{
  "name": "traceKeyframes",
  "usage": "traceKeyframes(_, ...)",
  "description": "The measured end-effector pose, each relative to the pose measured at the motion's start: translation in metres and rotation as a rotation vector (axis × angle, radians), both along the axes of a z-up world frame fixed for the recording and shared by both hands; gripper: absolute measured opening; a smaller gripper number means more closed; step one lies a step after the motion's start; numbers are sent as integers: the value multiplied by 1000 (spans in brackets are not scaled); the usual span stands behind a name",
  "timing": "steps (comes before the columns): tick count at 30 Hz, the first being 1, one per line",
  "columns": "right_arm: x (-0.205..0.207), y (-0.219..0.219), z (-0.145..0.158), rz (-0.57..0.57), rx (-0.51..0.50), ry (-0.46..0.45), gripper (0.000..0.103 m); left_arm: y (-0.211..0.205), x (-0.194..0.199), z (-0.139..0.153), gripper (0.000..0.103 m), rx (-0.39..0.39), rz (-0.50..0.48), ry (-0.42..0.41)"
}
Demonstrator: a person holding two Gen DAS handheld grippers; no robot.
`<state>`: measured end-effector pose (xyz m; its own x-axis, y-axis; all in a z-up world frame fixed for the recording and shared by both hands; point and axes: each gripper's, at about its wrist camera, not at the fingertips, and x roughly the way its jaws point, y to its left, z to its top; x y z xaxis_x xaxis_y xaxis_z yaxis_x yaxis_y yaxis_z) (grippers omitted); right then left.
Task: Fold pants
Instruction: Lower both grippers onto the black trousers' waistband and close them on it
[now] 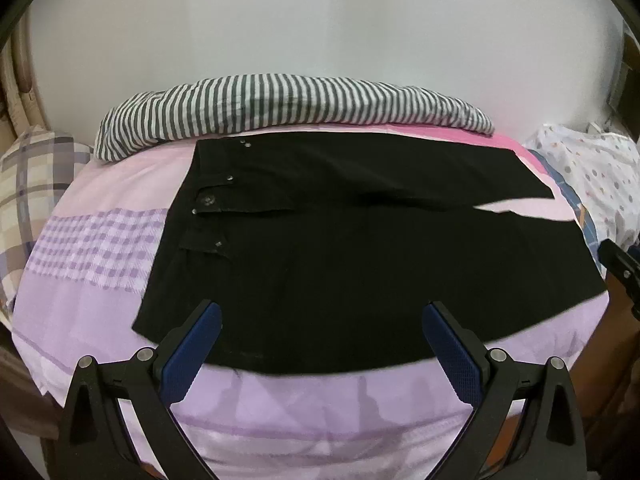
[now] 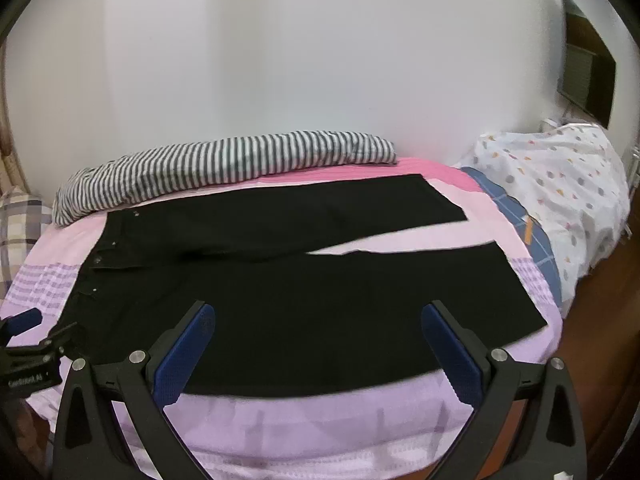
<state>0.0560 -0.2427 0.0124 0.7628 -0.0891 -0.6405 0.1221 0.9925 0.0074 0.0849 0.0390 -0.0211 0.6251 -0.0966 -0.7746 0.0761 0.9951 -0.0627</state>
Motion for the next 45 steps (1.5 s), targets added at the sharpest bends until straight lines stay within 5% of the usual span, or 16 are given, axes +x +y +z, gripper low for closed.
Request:
traceKeyframes(5, 28, 9, 7, 58, -10, 11, 102, 28, 35, -1, 98, -28, 43, 23)
traceKeyframes(9, 55, 16, 7, 95, 12, 27, 102, 49, 69, -2, 78, 13, 85, 29)
traceKeyframes(13, 83, 22, 2, 121, 34, 57, 102, 75, 110, -7, 70, 20, 113, 56)
traceKeyframes(21, 133, 28, -11, 140, 41, 109, 102, 132, 191, -24, 58, -197, 122, 138)
traceKeyframes(29, 175, 39, -37, 157, 56, 172, 102, 182, 256, -57, 49, -494, 145, 235)
traceKeyframes(33, 192, 45, -46, 159, 57, 185, 102, 195, 279, -73, 41, -544, 175, 267)
traceKeyframes(45, 235, 57, -56, 174, 31, 195, 102, 228, 324, -113, 39, -697, 228, 319)
